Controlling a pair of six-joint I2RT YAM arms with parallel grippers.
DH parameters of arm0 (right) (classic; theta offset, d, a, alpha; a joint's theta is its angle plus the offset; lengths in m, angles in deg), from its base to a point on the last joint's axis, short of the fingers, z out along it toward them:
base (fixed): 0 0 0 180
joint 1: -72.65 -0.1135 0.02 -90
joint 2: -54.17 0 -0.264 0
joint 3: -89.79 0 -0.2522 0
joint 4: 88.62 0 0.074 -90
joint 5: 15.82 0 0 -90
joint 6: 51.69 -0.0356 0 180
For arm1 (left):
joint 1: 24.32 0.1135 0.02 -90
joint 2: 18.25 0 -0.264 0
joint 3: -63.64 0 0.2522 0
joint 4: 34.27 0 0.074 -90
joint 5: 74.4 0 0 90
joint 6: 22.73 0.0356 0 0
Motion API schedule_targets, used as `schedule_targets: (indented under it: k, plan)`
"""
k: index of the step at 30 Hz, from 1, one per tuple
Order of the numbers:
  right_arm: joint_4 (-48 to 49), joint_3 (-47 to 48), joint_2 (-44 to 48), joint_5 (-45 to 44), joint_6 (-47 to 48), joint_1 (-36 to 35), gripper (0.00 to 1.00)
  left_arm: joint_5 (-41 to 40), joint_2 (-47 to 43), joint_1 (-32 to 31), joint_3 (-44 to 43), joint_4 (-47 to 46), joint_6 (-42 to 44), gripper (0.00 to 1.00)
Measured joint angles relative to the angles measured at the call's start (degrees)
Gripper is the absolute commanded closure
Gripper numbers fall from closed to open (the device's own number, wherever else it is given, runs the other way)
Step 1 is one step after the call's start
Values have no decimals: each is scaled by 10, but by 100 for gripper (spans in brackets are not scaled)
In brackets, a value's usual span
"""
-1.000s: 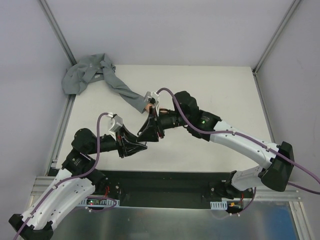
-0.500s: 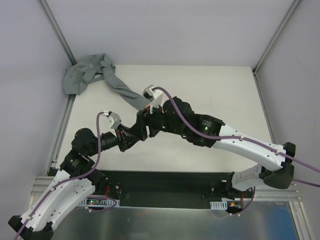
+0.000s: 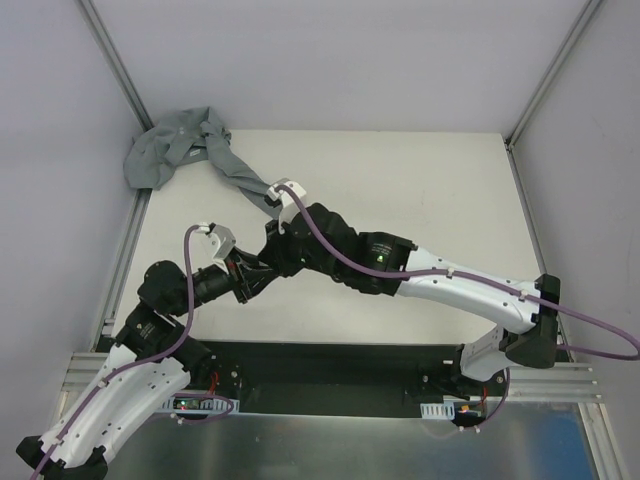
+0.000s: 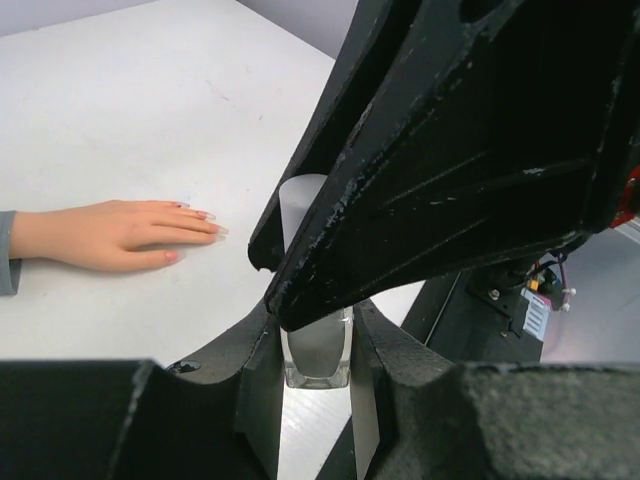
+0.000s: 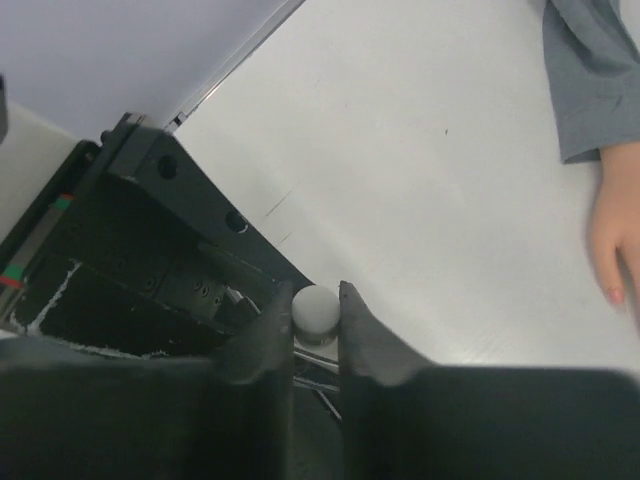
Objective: Paint the nails
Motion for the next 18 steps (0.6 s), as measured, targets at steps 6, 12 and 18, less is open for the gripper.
schedule_targets:
  k: [6, 12, 18]
  plan:
    - [11, -24, 17, 173, 101, 34, 99, 71, 7, 1, -2, 5, -10, 100]
    - [64, -102, 68, 457, 139, 101, 100, 226, 38, 1, -17, -7, -28, 100]
    - [105, -123, 84, 495, 133, 102, 57, 248, 24, 0, -20, -18, -35, 100]
